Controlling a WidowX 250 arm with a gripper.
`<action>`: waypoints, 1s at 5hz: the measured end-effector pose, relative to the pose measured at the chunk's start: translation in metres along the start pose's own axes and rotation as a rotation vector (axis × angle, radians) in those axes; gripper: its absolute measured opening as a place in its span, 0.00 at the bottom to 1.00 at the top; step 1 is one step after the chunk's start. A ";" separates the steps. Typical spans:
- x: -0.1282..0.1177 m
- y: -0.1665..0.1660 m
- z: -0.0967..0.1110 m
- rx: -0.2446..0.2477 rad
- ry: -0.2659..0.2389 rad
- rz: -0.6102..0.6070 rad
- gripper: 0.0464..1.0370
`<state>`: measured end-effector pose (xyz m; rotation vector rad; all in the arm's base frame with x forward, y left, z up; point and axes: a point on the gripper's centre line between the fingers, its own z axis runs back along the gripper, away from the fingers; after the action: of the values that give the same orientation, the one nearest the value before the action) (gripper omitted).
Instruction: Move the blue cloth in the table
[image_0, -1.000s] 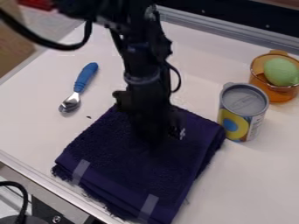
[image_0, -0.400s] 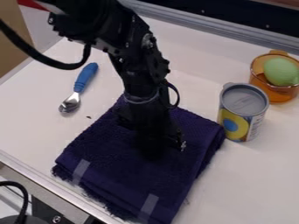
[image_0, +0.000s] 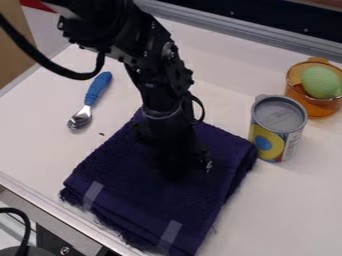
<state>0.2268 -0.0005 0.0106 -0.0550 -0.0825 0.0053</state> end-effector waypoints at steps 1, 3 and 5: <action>0.004 0.005 0.000 0.020 0.002 -0.017 0.01; 0.002 0.028 0.004 0.028 -0.006 0.022 0.01; 0.004 0.036 0.005 0.023 -0.016 -0.005 0.01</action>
<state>0.2300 0.0359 0.0141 -0.0320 -0.0983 0.0015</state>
